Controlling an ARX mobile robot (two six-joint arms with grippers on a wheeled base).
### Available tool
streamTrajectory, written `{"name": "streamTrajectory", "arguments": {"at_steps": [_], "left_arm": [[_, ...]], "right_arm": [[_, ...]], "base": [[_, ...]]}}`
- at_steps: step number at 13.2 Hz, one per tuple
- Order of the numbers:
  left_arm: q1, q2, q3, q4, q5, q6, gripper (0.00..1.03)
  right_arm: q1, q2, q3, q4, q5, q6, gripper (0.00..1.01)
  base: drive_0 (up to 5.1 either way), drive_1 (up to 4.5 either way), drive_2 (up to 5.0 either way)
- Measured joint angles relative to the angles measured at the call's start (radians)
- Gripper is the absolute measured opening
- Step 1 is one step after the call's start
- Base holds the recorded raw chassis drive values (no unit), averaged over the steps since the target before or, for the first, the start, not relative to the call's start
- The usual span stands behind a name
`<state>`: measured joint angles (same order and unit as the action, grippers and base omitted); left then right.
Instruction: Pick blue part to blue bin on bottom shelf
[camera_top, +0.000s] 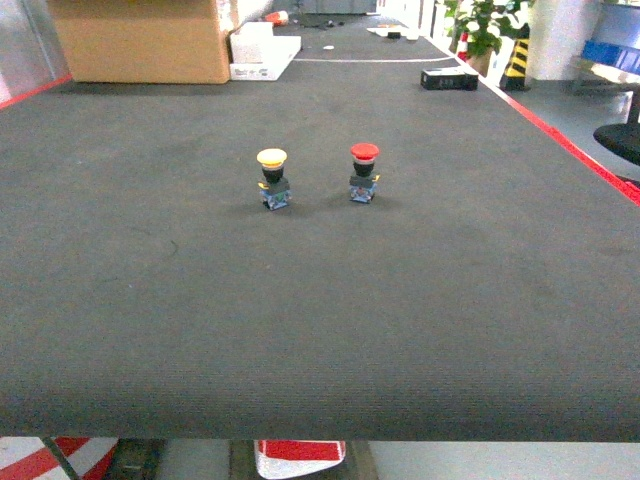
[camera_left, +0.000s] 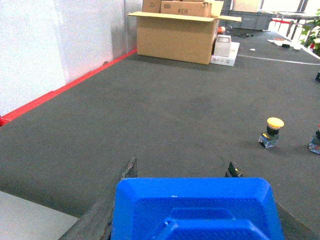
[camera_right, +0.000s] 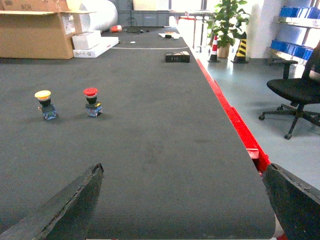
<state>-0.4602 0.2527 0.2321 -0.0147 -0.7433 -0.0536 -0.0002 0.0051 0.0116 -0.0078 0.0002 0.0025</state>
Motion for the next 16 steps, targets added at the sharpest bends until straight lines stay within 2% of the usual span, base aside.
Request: {"name": "streamTrajectory", "arguments": {"at_steps": [4, 16], "left_arm": [[0.0, 0.001, 0.0, 0.0, 0.0, 0.0, 0.43], [0.0, 0.001, 0.0, 0.0, 0.003, 0.0, 0.43]], "right_arm": [[0.0, 0.0, 0.0, 0.002, 0.0, 0.0, 0.98], [0.0, 0.0, 0.0, 0.002, 0.0, 0.0, 0.98]], "base": [[-0.3, -0.28, -0.3], [-1.7, -1.65, -1.7]]}}
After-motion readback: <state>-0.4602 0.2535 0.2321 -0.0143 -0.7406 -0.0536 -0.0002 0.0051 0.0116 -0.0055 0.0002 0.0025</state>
